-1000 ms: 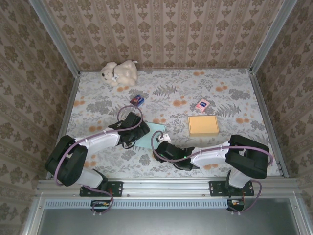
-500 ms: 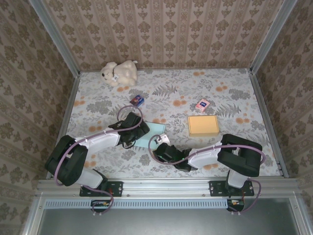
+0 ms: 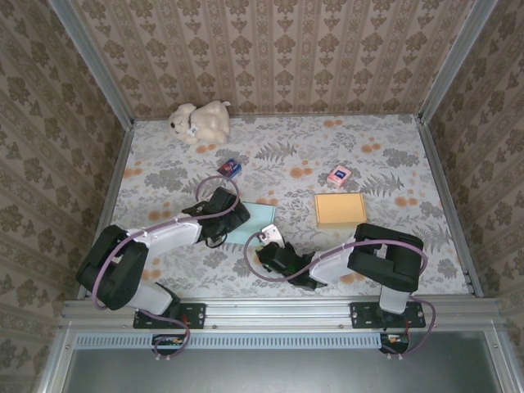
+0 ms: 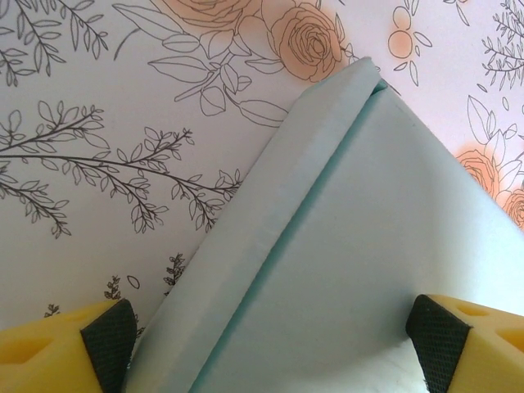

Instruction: Fold the paper box

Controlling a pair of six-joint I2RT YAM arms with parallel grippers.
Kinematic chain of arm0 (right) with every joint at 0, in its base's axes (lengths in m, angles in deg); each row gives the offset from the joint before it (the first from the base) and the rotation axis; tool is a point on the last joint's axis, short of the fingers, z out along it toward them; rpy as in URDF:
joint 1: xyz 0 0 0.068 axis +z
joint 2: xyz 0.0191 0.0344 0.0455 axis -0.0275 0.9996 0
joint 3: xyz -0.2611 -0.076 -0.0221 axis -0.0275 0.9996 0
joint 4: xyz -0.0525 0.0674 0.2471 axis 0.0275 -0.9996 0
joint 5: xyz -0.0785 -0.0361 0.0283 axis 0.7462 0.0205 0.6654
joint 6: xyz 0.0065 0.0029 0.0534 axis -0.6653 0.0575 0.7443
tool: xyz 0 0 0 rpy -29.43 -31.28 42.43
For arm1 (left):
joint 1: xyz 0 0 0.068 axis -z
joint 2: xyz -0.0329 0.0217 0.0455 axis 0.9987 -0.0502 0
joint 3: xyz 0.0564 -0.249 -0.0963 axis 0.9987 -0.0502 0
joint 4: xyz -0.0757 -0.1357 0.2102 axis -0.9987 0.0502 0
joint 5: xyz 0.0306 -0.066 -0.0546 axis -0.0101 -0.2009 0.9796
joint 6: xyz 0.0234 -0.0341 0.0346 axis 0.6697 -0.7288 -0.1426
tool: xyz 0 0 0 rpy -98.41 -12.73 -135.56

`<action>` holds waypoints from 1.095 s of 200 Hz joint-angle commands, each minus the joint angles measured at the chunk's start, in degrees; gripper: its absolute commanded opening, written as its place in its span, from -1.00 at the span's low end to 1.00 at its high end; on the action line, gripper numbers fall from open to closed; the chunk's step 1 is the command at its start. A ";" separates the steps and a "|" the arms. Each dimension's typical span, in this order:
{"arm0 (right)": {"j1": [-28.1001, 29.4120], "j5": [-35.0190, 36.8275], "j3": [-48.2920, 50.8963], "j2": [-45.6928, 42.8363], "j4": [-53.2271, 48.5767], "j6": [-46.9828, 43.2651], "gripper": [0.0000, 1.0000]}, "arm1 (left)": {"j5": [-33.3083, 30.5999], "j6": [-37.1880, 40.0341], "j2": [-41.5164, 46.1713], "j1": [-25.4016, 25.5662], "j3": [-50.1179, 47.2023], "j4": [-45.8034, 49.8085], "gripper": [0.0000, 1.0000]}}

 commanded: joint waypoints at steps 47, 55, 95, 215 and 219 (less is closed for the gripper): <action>-0.65 -2.67 -2.11 -1.31 1.53 2.19 -0.12 | 5.91 -1.26 -2.31 2.66 -1.05 7.11 0.81; -0.71 -3.25 -2.31 -1.67 1.06 2.60 -0.12 | 6.11 -1.47 -2.14 3.07 -0.73 7.31 0.82; -0.89 -5.27 -2.55 -2.96 0.40 3.17 -0.12 | 4.33 -3.08 -0.89 4.12 -0.66 8.23 0.84; -7.20 -2.08 1.80 -3.34 4.54 -1.34 -0.08 | 4.46 -2.67 -9.28 2.39 -2.55 3.21 0.77; -7.45 -2.45 1.88 -3.57 4.46 -1.25 -0.07 | 4.44 -2.68 -9.41 2.38 -2.59 3.17 0.76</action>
